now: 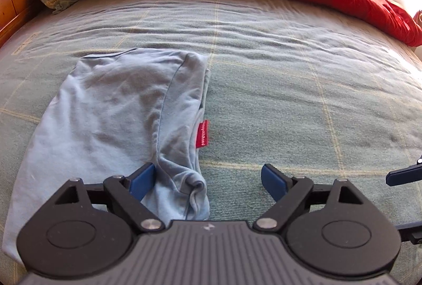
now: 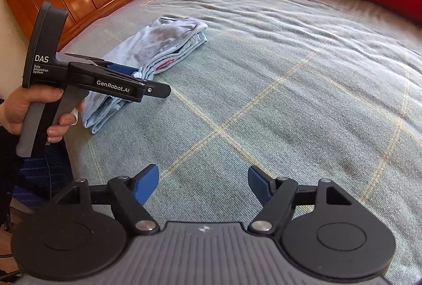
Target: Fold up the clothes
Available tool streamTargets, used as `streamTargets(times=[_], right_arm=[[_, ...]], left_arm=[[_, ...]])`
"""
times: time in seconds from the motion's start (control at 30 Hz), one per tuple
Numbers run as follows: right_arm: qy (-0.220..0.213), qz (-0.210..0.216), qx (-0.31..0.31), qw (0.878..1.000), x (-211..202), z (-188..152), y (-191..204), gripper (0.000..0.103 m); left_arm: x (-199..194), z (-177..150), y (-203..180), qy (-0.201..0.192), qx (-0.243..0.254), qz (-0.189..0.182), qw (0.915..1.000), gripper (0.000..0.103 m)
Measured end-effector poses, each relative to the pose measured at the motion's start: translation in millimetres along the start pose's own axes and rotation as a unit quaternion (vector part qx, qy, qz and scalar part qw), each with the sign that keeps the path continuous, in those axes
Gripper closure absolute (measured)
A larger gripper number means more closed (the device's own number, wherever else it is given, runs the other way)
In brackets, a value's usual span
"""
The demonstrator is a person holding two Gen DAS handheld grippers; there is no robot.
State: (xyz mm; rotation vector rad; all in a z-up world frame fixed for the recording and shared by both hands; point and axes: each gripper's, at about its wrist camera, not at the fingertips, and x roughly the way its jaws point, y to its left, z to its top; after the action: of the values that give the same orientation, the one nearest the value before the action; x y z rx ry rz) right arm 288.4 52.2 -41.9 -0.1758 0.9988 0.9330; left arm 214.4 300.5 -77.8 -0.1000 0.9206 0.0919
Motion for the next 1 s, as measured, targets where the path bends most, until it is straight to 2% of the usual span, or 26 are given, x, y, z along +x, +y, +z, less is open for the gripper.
streamTargets(times=[0.17, 0.33, 0.53, 0.6, 0.67, 0.77, 0.83, 0.97, 1.0], right_arm=[[-0.01, 0.002, 0.002, 1.0, -7.0, 0.3, 2.3, 0.024], [-0.023, 0.007, -0.015, 1.0, -20.1, -2.3, 16.9, 0.021], [-0.046, -0.01, -0.039, 0.998, -41.3, -10.4, 37.5, 0.017], [-0.057, -0.034, -0.066, 0.996, -48.5, -14.0, 47.4, 0.015], [-0.071, -0.064, -0.099, 0.991, -56.7, -19.2, 59.6, 0.01], [-0.085, -0.063, -0.1, 0.989, -66.8, -24.3, 72.6, 0.0], [-0.094, -0.062, -0.101, 0.989, -73.6, -27.6, 81.2, 0.0], [-0.108, -0.059, -0.095, 0.988, -85.2, -33.8, 95.6, 0.0], [-0.108, -0.057, -0.086, 0.989, -86.6, -36.1, 99.0, 0.0]], left_arm=[[-34.3, -2.3, -5.1, -0.046, 0.002, 0.026, 0.9986, 0.016], [-79.9, -16.8, -18.3, -0.095, 0.012, 0.064, 0.9933, 0.009], [-129.5, -48.3, -29.5, -0.161, -0.032, 0.119, 0.9792, 0.005], [-144.2, -59.6, -34.6, -0.174, -0.044, 0.146, 0.9729, 0.002], [-157.2, -68.9, -40.0, -0.177, -0.05, 0.156, 0.9704, 0.002], [-172.3, -82.0, -46.3, -0.177, -0.073, 0.158, 0.9686, 0.001], [-181.2, -92.8, -50.7, -0.17, -0.096, 0.164, 0.9668, 0.001], [-197.9, -114.5, -63.2, -0.166, -0.112, 0.197, 0.9598, 0.001], [-200.9, -118.7, -65.2, -0.16, -0.11, 0.2, 0.9604, 0.001]])
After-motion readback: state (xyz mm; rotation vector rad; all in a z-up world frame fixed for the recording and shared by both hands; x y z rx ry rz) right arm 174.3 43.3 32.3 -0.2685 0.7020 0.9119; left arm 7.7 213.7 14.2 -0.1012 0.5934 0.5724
